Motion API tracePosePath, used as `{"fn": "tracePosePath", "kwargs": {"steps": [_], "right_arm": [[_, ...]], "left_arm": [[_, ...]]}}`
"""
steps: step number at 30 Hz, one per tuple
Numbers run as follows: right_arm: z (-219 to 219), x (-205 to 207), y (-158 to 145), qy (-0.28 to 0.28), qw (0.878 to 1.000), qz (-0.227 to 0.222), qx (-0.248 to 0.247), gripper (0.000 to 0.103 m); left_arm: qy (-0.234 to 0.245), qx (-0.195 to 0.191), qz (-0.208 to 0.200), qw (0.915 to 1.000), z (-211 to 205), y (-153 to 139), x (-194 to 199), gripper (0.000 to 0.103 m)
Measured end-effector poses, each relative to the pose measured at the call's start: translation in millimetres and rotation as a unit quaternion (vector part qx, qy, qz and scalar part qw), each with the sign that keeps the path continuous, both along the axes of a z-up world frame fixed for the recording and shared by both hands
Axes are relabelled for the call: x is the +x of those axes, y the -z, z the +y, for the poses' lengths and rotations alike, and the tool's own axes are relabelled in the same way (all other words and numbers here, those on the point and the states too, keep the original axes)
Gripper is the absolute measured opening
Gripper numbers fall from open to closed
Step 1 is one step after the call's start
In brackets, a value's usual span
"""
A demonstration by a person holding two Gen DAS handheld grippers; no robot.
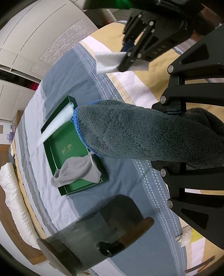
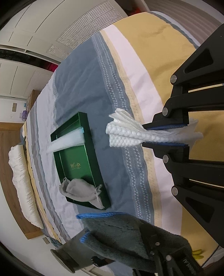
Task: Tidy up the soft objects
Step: 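Carry the towel and cloth with both tools over the green tray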
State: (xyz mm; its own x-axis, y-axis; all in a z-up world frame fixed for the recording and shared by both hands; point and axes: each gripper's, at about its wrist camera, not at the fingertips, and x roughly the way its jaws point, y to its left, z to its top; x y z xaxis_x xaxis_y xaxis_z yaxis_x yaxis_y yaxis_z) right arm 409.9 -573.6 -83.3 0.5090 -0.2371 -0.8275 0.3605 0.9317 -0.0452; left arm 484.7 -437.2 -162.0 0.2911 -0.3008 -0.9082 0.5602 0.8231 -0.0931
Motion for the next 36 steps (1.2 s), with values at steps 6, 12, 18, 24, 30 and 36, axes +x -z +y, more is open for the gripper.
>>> {"fn": "tracePosePath", "kwargs": {"steps": [6,12,18,24,30,36], "right_arm": [[-17,20,-1,-0.014,1.0,-0.01,-0.011,0.012],[-32,49,-5,-0.041,0.999,-0.027,-0.024,0.012],[-44,85,-8,-0.07,0.996,-0.047,-0.043,0.012],[-56,128,-7,-0.095,0.992,-0.063,-0.061,0.012],[-63,167,2,-0.117,0.988,-0.072,-0.075,0.012],[-74,199,26,-0.121,0.987,-0.074,-0.071,0.012]], "left_arm": [[-0.02,-0.009,0.004,0.9998,-12,4,9,0.03],[-0.05,-0.013,-0.011,0.9986,-25,3,33,0.03],[-0.081,-0.02,-0.027,0.9962,-37,3,70,0.03],[-0.116,-0.032,-0.044,0.9917,-46,1,111,0.03],[-0.153,-0.041,-0.056,0.9858,-51,5,147,0.03],[-0.168,-0.04,-0.062,0.983,-56,15,168,0.03]]}}
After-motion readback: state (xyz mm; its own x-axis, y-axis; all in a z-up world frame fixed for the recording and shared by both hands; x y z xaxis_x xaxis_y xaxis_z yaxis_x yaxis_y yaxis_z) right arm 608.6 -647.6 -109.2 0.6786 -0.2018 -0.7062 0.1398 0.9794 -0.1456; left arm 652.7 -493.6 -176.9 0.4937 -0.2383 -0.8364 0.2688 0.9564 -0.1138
